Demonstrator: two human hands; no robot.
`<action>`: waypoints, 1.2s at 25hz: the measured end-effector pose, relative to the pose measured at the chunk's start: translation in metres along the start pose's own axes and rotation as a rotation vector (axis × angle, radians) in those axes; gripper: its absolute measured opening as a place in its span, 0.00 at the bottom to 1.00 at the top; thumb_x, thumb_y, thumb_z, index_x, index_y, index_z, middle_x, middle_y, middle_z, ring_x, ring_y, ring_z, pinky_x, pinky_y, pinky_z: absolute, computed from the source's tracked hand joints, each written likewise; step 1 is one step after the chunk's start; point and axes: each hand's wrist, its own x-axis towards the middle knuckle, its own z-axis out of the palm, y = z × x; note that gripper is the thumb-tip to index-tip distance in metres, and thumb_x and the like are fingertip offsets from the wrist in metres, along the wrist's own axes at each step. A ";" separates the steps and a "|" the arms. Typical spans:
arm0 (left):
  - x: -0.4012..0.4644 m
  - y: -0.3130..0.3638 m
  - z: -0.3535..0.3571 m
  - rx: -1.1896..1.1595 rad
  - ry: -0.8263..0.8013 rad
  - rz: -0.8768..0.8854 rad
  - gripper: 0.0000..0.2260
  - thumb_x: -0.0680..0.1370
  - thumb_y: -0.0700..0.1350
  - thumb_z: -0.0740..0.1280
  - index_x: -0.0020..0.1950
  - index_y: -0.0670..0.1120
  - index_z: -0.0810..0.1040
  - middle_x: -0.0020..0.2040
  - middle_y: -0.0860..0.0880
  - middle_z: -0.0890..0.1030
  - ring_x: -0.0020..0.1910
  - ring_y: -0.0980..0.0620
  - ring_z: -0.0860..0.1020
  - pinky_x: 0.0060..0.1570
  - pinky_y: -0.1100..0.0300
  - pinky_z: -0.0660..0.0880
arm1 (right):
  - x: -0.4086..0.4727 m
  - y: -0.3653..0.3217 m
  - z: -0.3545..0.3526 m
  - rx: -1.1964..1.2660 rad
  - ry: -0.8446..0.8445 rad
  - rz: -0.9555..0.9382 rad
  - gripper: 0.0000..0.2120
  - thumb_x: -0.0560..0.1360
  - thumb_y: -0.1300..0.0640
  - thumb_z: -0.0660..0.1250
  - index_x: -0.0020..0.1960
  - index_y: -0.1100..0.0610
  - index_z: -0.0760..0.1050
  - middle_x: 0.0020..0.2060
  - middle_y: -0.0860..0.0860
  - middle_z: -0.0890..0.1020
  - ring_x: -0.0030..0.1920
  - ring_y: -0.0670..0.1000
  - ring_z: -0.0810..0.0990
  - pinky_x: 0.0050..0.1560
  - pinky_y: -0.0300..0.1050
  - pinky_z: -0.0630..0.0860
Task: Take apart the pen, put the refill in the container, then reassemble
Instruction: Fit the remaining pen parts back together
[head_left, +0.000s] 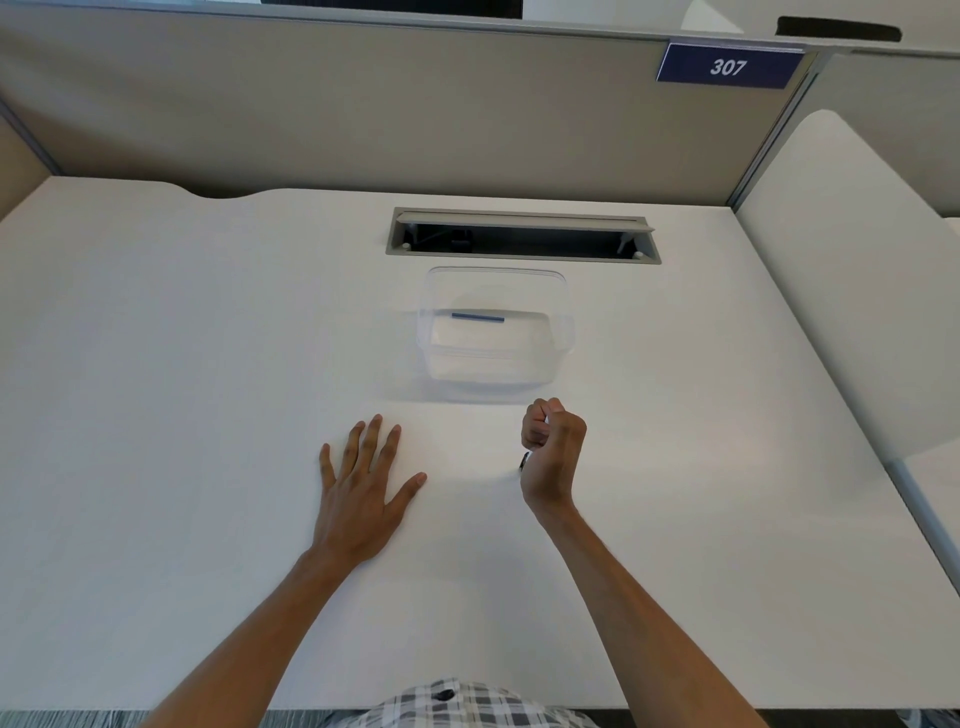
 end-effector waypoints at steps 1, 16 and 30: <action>0.000 0.000 0.000 0.001 -0.003 -0.001 0.35 0.77 0.69 0.44 0.79 0.52 0.54 0.81 0.49 0.52 0.79 0.49 0.49 0.75 0.39 0.44 | 0.000 0.000 0.000 -0.003 0.003 -0.009 0.14 0.70 0.49 0.53 0.29 0.44 0.52 0.25 0.44 0.55 0.30 0.46 0.51 0.35 0.44 0.48; 0.000 -0.001 0.000 -0.002 -0.002 0.000 0.36 0.76 0.70 0.40 0.79 0.52 0.53 0.81 0.49 0.52 0.80 0.49 0.48 0.76 0.39 0.44 | 0.000 0.002 0.004 -0.009 -0.019 0.008 0.14 0.71 0.48 0.53 0.28 0.44 0.54 0.27 0.48 0.55 0.30 0.48 0.51 0.35 0.48 0.47; 0.000 0.000 -0.001 -0.005 0.010 0.004 0.38 0.75 0.72 0.37 0.79 0.52 0.54 0.81 0.49 0.53 0.79 0.49 0.49 0.75 0.38 0.44 | 0.000 -0.007 -0.004 0.006 -0.040 0.032 0.16 0.75 0.50 0.53 0.28 0.46 0.57 0.26 0.45 0.60 0.27 0.48 0.60 0.32 0.48 0.55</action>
